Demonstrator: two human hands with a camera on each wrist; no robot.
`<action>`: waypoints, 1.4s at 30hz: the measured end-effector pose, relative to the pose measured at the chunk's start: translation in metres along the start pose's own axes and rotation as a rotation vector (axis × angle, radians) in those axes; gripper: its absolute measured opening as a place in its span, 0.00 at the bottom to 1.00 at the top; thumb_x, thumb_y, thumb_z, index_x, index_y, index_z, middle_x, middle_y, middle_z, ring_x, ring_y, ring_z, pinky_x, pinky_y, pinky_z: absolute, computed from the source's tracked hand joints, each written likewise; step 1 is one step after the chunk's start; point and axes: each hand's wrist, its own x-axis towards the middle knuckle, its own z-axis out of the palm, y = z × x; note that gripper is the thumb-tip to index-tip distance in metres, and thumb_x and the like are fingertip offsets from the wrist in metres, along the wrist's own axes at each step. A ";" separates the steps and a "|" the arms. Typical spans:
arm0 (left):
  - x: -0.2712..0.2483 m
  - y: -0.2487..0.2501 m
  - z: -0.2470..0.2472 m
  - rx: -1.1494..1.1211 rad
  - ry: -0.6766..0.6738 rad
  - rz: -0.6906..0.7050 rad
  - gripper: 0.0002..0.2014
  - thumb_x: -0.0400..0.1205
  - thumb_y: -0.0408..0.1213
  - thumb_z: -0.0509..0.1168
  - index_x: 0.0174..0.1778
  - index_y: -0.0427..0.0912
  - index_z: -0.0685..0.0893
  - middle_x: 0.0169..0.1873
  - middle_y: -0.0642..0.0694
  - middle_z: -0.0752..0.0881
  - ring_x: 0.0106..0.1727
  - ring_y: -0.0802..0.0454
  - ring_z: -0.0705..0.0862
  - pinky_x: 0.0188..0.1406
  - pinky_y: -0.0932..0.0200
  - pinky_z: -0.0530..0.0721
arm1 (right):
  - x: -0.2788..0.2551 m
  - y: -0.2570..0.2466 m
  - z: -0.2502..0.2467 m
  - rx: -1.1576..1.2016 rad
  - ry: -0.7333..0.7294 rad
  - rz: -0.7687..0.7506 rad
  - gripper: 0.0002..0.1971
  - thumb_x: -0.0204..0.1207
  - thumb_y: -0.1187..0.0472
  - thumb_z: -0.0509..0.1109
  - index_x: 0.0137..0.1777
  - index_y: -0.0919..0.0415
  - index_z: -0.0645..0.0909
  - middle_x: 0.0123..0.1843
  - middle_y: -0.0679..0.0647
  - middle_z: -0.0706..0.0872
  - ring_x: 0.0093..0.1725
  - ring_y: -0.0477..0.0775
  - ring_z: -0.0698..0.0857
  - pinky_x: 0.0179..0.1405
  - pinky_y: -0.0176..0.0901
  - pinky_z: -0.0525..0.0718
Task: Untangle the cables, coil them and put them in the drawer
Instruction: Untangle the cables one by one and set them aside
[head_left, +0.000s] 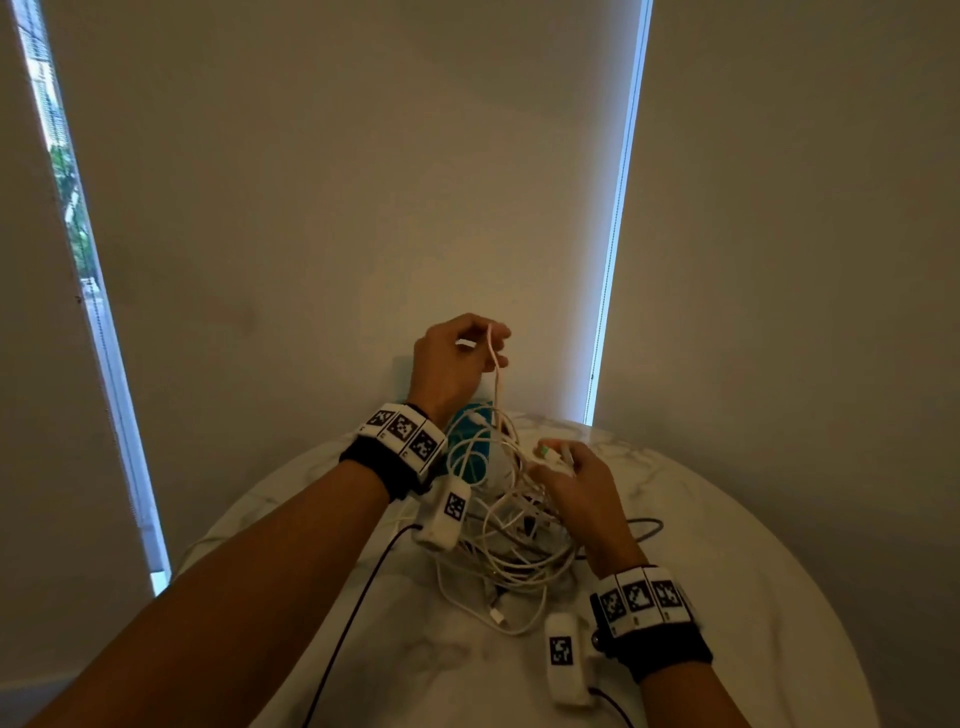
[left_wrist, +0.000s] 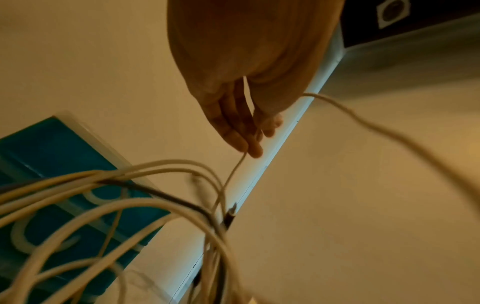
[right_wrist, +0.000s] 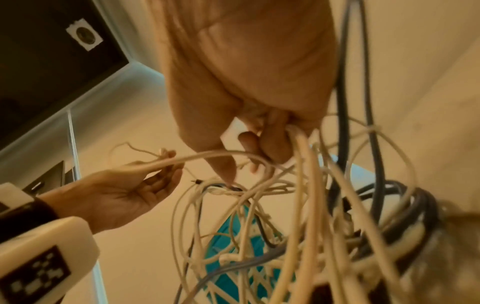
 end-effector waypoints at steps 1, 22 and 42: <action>-0.002 0.001 0.001 -0.016 -0.077 0.004 0.06 0.87 0.26 0.72 0.53 0.36 0.95 0.46 0.39 0.95 0.41 0.43 0.96 0.45 0.54 0.94 | -0.002 -0.006 0.001 0.081 0.037 -0.058 0.15 0.77 0.60 0.81 0.61 0.46 0.90 0.60 0.44 0.93 0.58 0.43 0.91 0.58 0.45 0.92; -0.022 -0.057 -0.038 0.670 -0.408 0.049 0.09 0.78 0.46 0.83 0.45 0.59 0.88 0.45 0.58 0.91 0.47 0.52 0.89 0.46 0.50 0.87 | 0.051 -0.076 -0.008 0.527 0.161 -0.143 0.14 0.93 0.49 0.65 0.66 0.55 0.88 0.59 0.52 0.96 0.22 0.43 0.67 0.20 0.35 0.68; -0.015 -0.030 -0.002 0.432 -0.175 -0.047 0.15 0.79 0.68 0.68 0.44 0.63 0.92 0.37 0.66 0.93 0.44 0.61 0.92 0.67 0.36 0.87 | 0.033 -0.086 -0.009 0.326 -0.221 -0.002 0.14 0.91 0.51 0.68 0.70 0.55 0.86 0.62 0.49 0.95 0.26 0.44 0.72 0.21 0.35 0.72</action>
